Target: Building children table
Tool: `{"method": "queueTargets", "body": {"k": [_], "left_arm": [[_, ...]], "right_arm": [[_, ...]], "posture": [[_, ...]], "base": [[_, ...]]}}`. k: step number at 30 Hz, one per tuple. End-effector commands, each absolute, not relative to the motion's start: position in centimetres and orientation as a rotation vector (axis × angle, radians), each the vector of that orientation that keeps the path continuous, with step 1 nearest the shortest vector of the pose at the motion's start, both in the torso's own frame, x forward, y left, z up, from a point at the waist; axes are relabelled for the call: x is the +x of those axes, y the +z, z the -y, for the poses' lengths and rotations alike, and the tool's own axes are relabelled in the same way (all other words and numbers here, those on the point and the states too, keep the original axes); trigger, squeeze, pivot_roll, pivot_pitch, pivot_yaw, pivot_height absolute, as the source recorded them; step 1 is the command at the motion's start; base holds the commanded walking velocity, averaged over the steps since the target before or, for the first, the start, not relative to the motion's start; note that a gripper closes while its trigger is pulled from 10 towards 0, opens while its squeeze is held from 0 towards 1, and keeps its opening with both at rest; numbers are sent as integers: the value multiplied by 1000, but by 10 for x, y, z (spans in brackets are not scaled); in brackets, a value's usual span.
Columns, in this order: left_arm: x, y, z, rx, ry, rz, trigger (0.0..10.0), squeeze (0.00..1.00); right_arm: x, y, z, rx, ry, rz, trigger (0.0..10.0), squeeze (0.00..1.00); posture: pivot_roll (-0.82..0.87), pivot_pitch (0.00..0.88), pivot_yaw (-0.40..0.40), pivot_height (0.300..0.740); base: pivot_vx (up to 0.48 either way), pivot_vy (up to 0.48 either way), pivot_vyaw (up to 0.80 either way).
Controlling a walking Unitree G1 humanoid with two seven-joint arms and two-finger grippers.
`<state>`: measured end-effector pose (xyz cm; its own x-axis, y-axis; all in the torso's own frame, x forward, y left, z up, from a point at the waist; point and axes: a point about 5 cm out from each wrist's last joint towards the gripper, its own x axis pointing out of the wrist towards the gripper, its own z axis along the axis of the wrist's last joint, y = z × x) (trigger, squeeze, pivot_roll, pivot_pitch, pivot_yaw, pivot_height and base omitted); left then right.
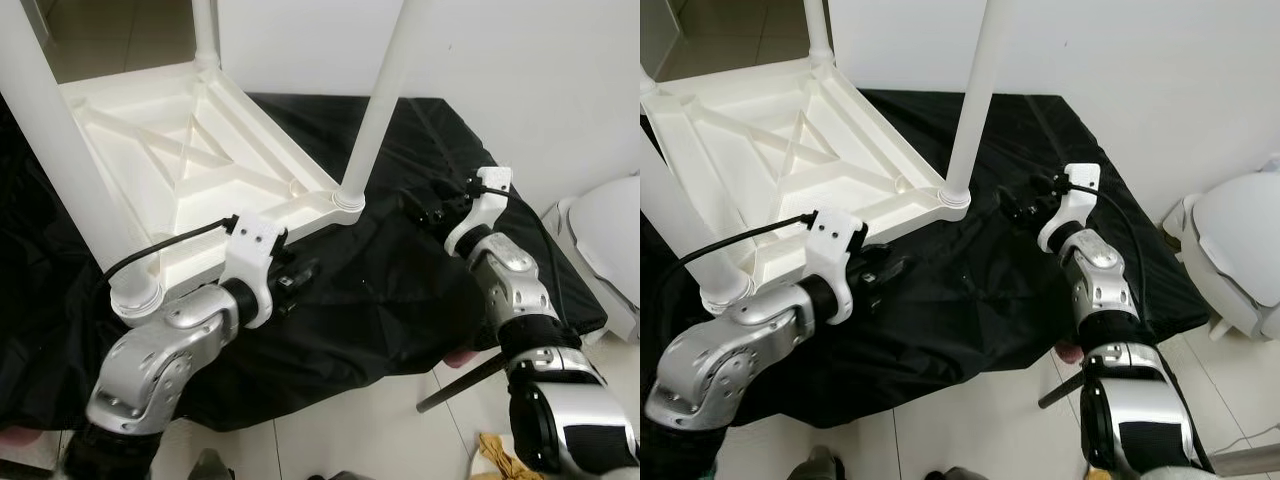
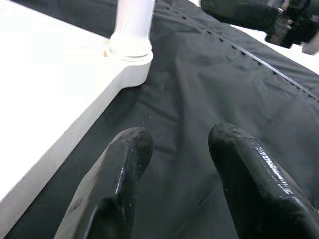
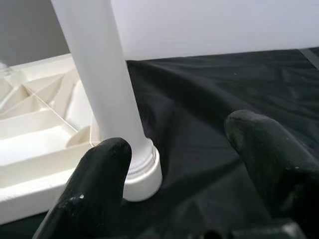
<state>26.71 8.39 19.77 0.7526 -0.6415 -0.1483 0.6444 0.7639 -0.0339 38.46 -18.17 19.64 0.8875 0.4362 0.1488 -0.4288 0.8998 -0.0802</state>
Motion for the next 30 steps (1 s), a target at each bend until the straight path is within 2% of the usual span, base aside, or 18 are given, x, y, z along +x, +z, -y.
{"method": "queueTargets", "body": {"k": [1,13,16,28,30], "left_arm": [[268,197,-80,41,-705,-153,10000,0],[274,219,-65,87,-756,-84,10000,0],[274,226,-61,94,-769,-64,10000,0],[266,232,-54,101,-781,-64,10000,0],[262,232,-55,95,-767,-76,10000,0]], "right_arm": [[386,194,180,-49,458,155,10000,0],[400,207,155,-58,539,149,10000,0],[405,219,148,-68,541,160,10000,0],[414,242,125,-65,562,159,10000,0],[416,251,113,-55,593,162,10000,0]], "posture": [[68,100,-96,740],[108,154,-106,740],[123,190,-110,740],[185,258,-120,740],[205,274,-120,740]], "base": [[0,0,0],[0,0,0],[0,0,0],[0,0,0],[0,0,0]]}}
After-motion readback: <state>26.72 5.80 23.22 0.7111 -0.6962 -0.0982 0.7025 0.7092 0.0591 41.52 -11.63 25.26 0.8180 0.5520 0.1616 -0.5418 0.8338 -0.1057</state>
